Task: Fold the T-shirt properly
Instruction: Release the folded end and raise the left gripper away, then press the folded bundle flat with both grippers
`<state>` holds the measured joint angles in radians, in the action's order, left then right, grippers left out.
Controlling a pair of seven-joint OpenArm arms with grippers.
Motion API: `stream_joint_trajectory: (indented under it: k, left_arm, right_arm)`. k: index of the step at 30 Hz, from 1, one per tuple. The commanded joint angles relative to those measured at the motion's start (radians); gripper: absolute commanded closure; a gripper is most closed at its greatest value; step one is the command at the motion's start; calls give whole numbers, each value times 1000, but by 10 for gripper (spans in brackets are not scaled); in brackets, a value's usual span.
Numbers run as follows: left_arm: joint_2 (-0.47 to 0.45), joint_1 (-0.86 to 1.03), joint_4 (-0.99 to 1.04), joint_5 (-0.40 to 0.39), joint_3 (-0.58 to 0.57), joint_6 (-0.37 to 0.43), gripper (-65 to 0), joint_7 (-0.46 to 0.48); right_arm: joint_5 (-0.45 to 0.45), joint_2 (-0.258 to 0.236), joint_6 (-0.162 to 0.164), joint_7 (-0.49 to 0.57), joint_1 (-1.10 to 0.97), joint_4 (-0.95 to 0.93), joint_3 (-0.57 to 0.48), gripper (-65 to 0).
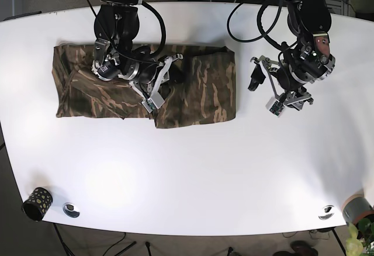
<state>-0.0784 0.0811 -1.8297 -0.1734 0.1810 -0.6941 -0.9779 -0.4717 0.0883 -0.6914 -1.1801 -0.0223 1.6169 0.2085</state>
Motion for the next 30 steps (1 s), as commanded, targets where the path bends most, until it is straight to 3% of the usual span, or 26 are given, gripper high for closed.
stream_joint_trajectory:
  k: [1, 12, 18, 25, 30]
  left_arm:
    - [-7, -7, 8, -12, -2, -4, -446, 18]
    - [-7, -10, 46, -12, -2, -4, -446, 18]
    - [-7, -13, 48, -12, -7, -4, -446, 18]
    - [-8, -45, 45, -10, -94, -4, -446, 18]
    - [-2, -73, 41, -12, -163, -4, -446, 18]
  right_arm:
    - [-25, -2, -7, 24, 0, 78, -1, -3]
    - [-115, -22, -7, 19, -173, 314, 4, -5]
    - [-115, -52, -7, 24, -183, 247, 6, -6]
    - [-115, -104, -7, 27, -143, 99, 7, -8]
    - [-120, -115, -7, 21, -135, 113, 59, -25]
